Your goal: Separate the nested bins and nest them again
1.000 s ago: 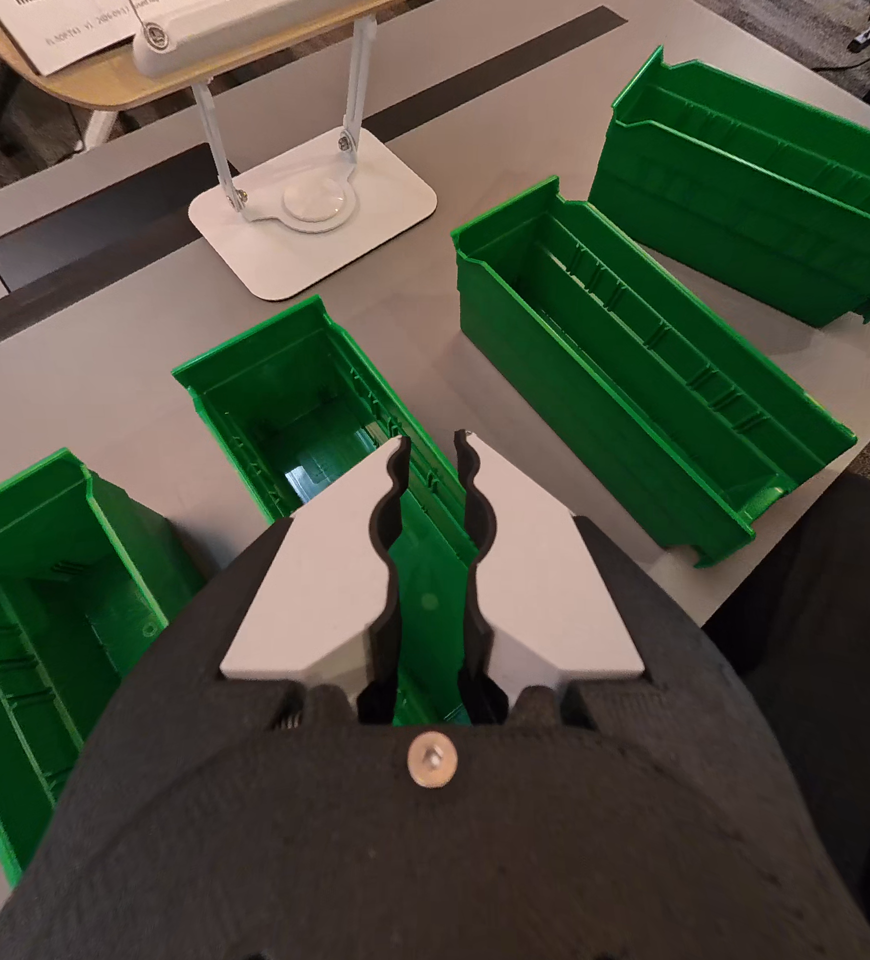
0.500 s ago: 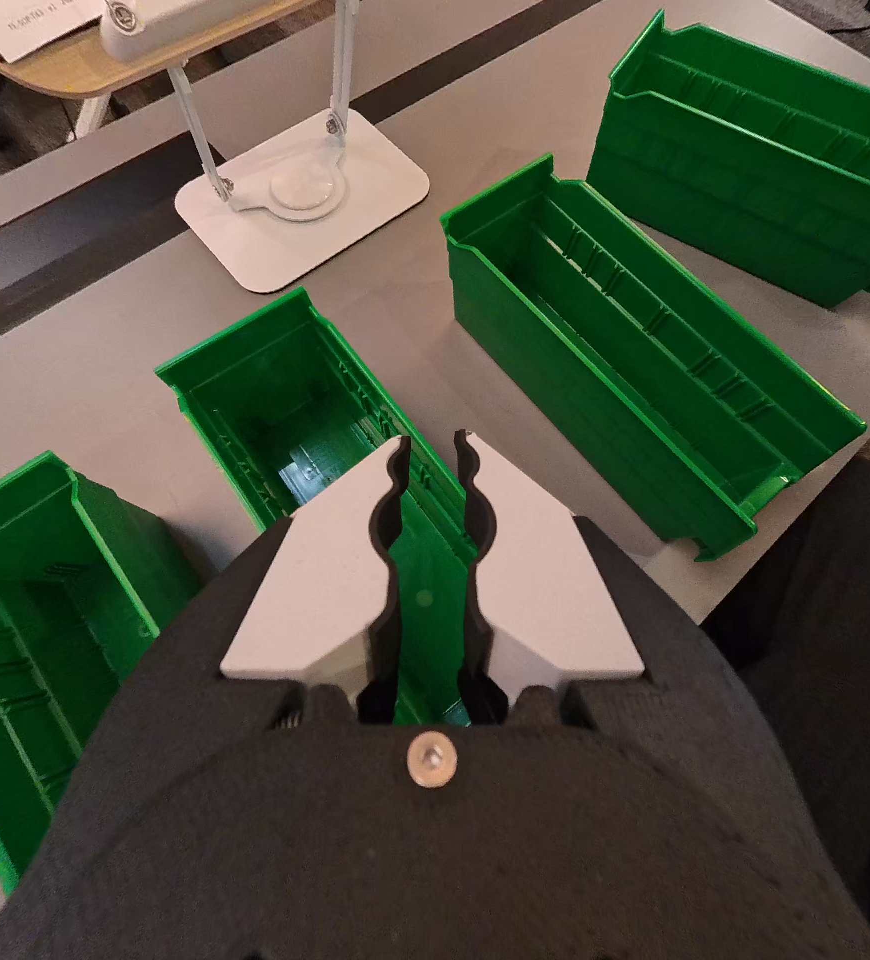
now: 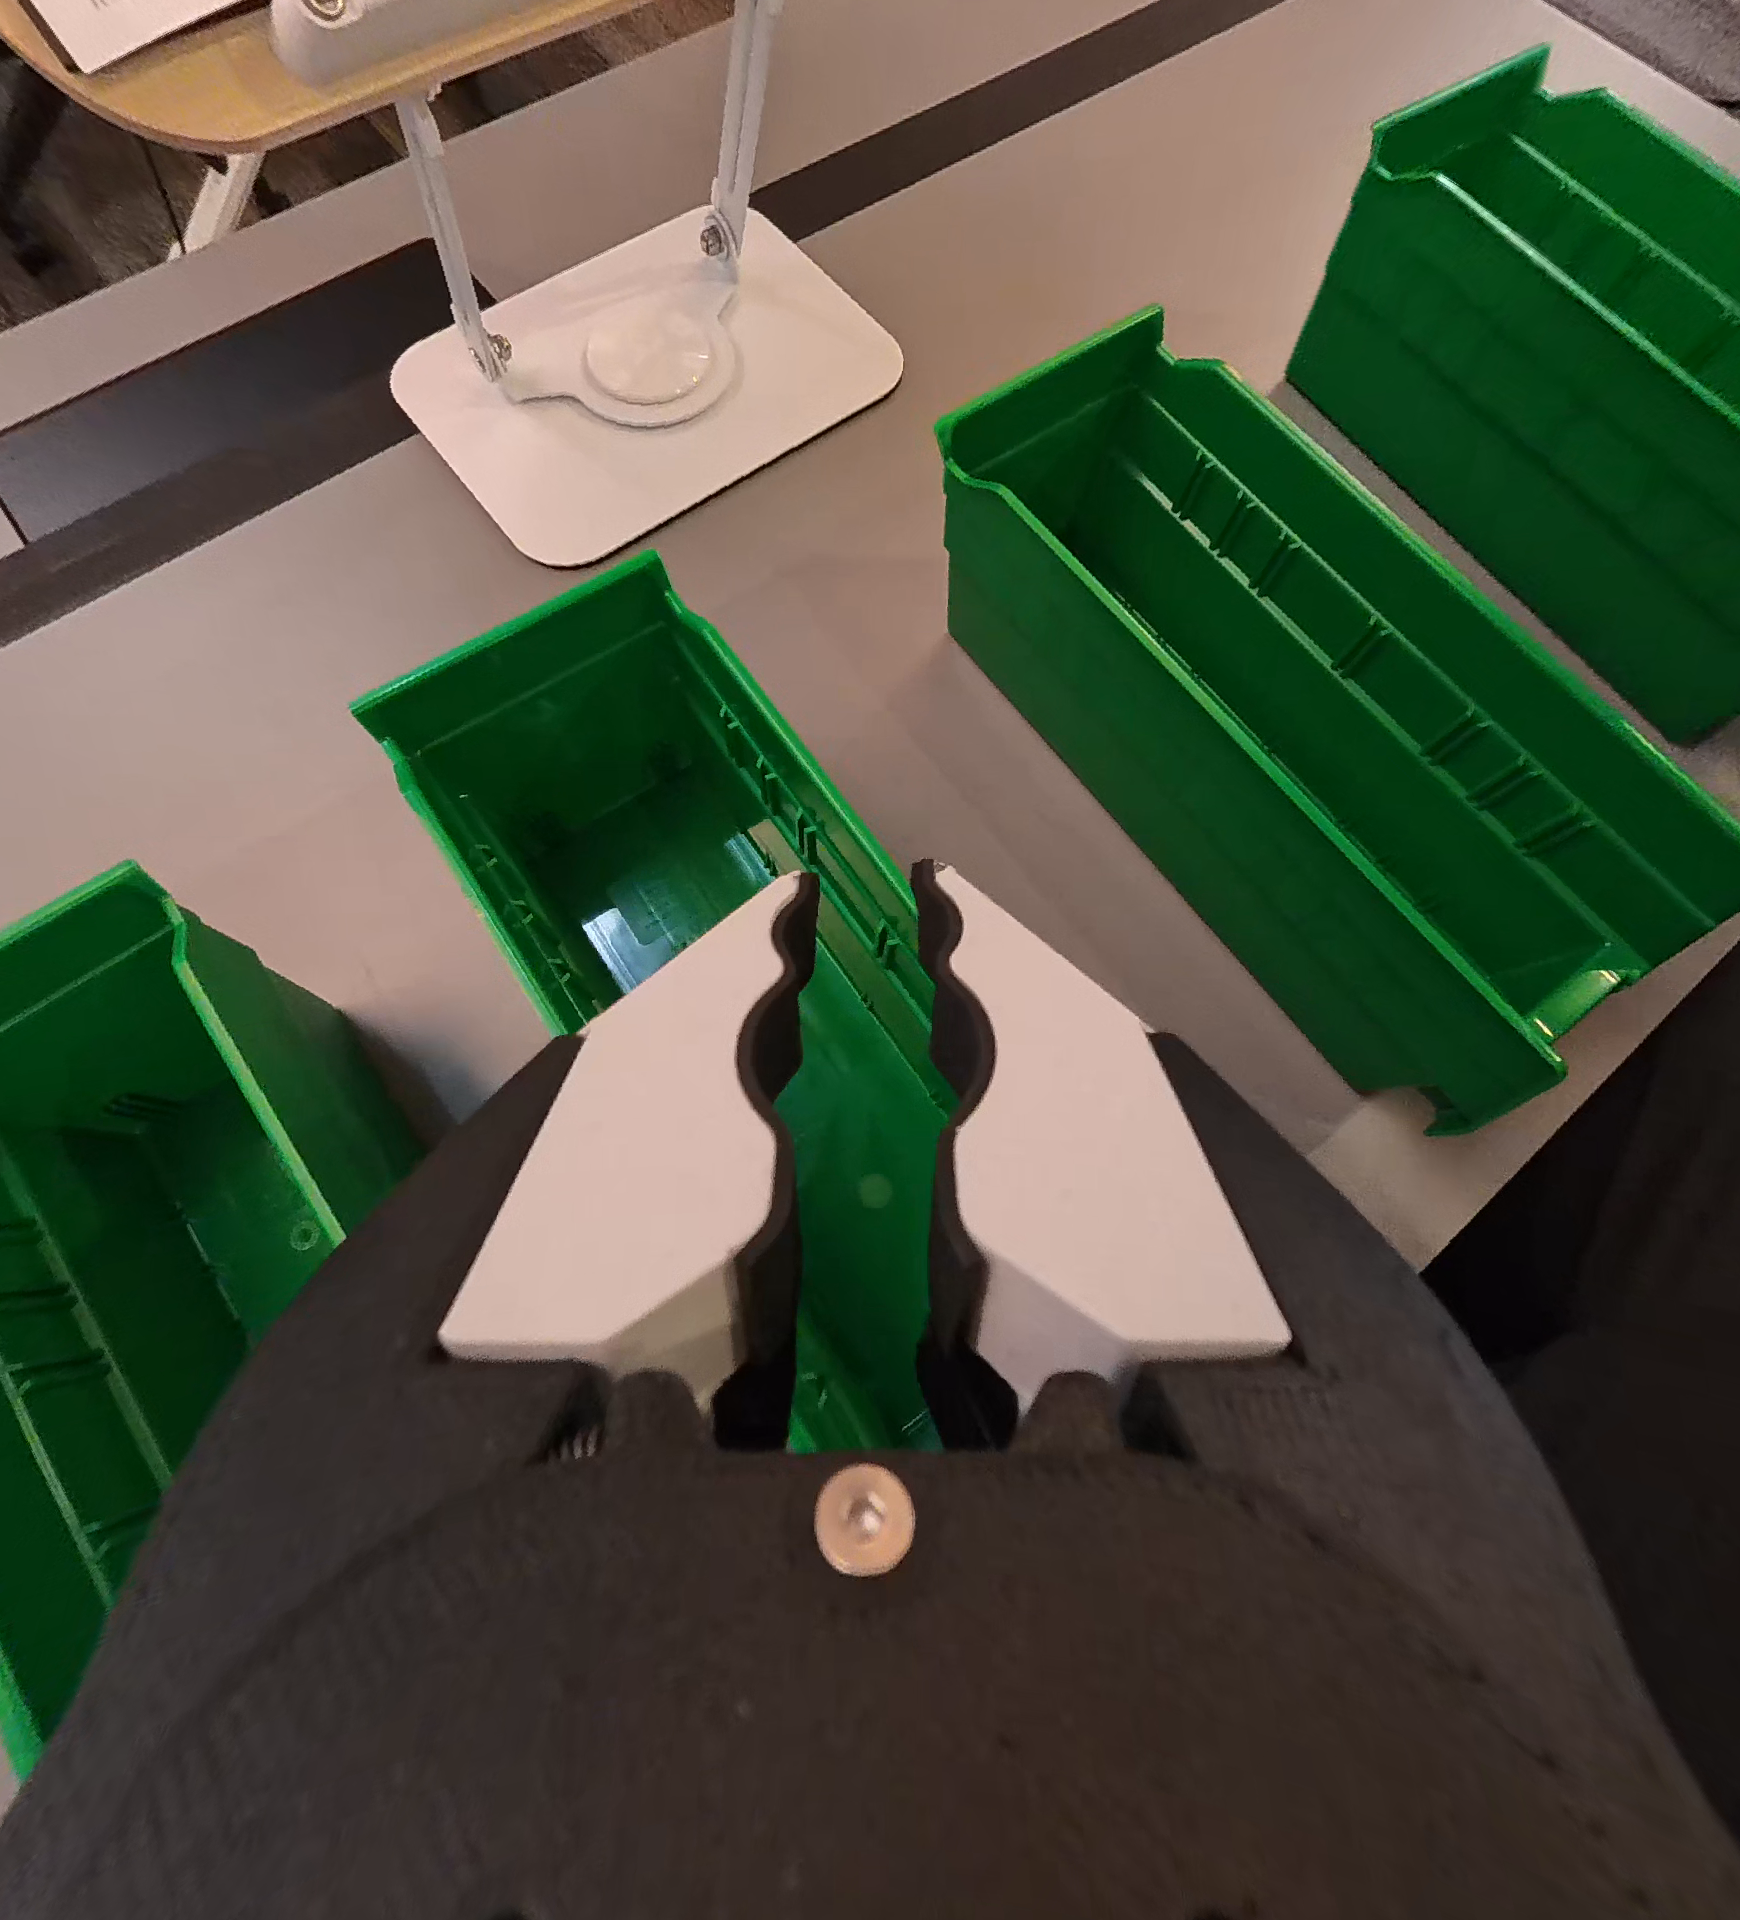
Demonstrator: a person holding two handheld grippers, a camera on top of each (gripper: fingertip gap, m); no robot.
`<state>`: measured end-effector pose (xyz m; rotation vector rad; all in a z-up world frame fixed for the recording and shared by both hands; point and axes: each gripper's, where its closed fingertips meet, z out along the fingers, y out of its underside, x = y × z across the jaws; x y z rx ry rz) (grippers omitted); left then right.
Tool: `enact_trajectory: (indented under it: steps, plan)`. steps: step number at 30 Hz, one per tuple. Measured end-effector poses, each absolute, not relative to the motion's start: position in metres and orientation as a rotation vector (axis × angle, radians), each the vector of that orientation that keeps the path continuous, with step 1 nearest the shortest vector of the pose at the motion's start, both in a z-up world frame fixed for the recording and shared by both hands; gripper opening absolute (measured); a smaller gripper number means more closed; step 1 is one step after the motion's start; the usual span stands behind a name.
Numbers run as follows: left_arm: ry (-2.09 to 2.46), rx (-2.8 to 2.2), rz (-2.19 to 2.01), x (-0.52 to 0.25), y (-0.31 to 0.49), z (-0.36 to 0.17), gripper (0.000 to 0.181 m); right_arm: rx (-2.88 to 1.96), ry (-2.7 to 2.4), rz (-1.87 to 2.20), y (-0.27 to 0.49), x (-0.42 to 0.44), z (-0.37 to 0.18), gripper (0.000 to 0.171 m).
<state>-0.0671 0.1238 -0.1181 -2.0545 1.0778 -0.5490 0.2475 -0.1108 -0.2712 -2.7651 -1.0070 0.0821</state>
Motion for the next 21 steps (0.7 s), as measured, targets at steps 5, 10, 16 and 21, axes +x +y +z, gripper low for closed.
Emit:
enact_trajectory:
  steps: [5, 10, 16, 21]
  plan:
    - [1.069, -1.965, -0.626, -0.061, 0.118, -0.1, 0.009, -2.76, -0.918, 0.122, -0.11, 0.236, -0.269, 0.06]
    - [1.025, -1.736, -0.779, -0.051, 0.101, -0.043, 0.007, -2.67, -0.819, 0.174, -0.112, 0.23, -0.245, 0.077]
    - [1.015, -1.307, -1.123, -0.056, 0.037, 0.064, 0.004, -2.437, -0.761, 0.135, -0.115, 0.226, -0.179, 0.063]
    - [1.098, -1.161, -1.073, -0.056, -0.01, 0.104, 0.0, -2.118, -0.727, 0.227, -0.134, 0.205, -0.101, 0.0]
